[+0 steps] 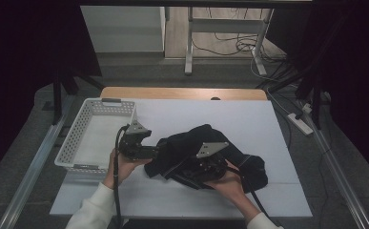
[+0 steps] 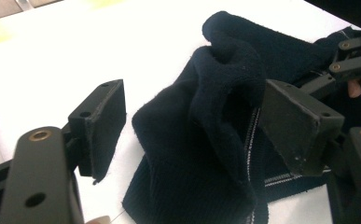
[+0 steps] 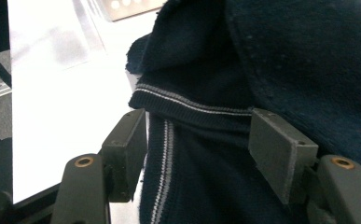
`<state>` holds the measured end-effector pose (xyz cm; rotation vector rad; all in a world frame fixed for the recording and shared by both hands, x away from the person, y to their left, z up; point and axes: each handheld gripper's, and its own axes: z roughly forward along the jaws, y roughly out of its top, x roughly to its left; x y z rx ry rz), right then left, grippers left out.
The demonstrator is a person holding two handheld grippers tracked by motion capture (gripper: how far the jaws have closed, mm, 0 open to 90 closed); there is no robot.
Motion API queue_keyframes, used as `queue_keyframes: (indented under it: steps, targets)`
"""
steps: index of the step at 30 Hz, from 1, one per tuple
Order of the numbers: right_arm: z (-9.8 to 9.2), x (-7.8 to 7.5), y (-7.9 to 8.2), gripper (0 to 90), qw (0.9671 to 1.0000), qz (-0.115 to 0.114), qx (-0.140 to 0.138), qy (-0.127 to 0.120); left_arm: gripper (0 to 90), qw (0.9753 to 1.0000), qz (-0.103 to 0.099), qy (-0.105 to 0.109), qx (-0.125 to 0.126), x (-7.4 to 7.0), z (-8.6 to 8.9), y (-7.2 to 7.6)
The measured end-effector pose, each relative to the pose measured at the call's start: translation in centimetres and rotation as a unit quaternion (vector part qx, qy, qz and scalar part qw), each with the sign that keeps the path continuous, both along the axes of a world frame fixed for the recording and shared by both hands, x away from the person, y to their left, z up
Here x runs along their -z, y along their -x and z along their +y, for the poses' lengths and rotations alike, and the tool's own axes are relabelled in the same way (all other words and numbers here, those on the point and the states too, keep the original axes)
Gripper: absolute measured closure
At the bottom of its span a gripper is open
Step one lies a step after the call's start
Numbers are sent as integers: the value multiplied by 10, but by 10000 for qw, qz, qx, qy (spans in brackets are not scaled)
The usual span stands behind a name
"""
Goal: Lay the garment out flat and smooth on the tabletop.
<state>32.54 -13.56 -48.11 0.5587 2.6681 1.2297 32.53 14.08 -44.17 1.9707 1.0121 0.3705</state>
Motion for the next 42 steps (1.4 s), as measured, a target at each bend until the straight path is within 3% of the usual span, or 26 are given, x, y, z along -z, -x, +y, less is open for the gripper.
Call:
queue_keyframes:
  steps: [7,12,17,21,24,26,29,32,33,35,39,42]
  targets:
    - [9,-1,6,373,9998,34,-179,-59,242,10000,-8,26,-87,-2,5,-1]
    - [23,2,9,364,9992,-76,-363,124,241,9999,-14,59,-120,-3,7,-1]
    - [33,11,0,351,9990,21,-383,245,237,9999,-15,49,-117,-3,8,-1]
    - [45,17,-3,335,9978,282,-559,204,237,9999,2,56,-132,-2,8,-2]
    - [61,23,2,323,9955,205,-813,445,237,9999,7,51,-133,-1,9,-2]
    - [68,27,4,326,9950,143,-822,549,237,9999,1,51,-132,-2,9,-2]
    - [75,32,3,399,9952,49,-671,711,236,9999,-5,57,-128,-2,9,-2]
    - [75,34,-1,631,9959,-88,-456,771,237,9999,1,64,-132,-1,9,-2]
    - [73,33,-4,726,9964,-29,-406,744,236,9999,5,63,-131,-1,9,-2]
    - [69,30,-7,823,9972,85,-379,641,236,9999,6,54,-126,-1,9,-2]
    - [60,18,-9,844,9981,-145,-289,521,235,9999,2,47,-148,-2,11,-2]
    - [47,0,-11,848,9983,-490,-123,303,234,9999,-24,51,-163,-3,13,-1]
